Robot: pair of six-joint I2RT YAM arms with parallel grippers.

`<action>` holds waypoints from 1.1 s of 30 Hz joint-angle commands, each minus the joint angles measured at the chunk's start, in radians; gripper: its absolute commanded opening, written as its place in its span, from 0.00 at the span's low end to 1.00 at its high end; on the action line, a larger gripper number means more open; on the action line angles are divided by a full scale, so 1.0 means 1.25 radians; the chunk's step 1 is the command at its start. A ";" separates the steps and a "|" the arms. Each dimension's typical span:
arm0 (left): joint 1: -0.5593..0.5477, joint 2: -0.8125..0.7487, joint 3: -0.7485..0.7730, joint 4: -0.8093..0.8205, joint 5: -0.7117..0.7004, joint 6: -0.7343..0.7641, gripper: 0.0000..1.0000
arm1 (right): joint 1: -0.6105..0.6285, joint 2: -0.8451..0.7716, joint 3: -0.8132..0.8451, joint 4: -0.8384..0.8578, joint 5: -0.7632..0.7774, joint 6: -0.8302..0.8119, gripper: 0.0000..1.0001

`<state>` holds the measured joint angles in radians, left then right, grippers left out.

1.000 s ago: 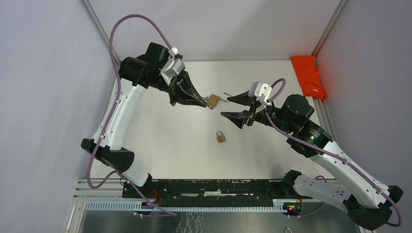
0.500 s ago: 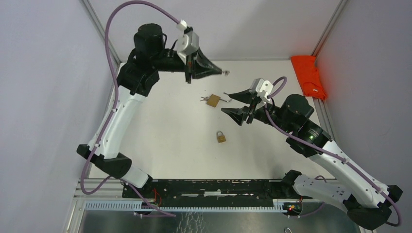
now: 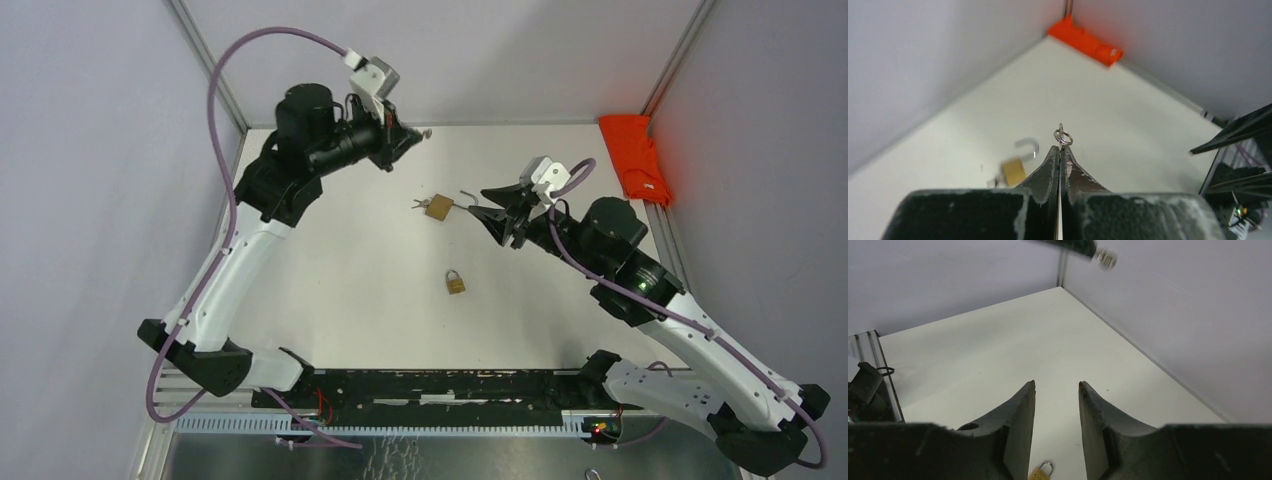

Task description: Unlock with the key

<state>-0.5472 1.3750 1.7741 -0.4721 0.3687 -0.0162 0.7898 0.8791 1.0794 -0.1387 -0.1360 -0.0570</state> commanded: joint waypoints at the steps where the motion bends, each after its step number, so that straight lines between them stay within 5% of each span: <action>1: -0.011 0.018 -0.013 -0.235 -0.133 -0.053 0.02 | -0.001 0.045 0.037 0.015 0.044 0.016 0.42; 10: -0.083 0.165 0.068 -0.584 -0.399 -0.070 0.02 | -0.008 0.166 0.077 0.009 0.023 0.027 0.43; 18: -0.085 0.064 0.003 -0.483 -0.150 -0.005 0.02 | -0.104 0.171 -0.041 0.146 -0.135 0.097 0.39; 24: -0.085 0.014 -0.032 -0.445 -0.055 0.026 0.02 | -0.195 0.179 -0.189 0.450 -0.427 0.247 0.30; 33: -0.085 0.015 -0.056 -0.409 0.004 0.034 0.02 | -0.196 0.259 -0.289 1.000 -0.597 0.549 0.30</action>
<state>-0.6525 1.3903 1.7138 -1.0363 0.3069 -0.0132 0.5430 1.1709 0.7403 0.6468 -0.7422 0.4103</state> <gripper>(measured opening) 0.026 0.297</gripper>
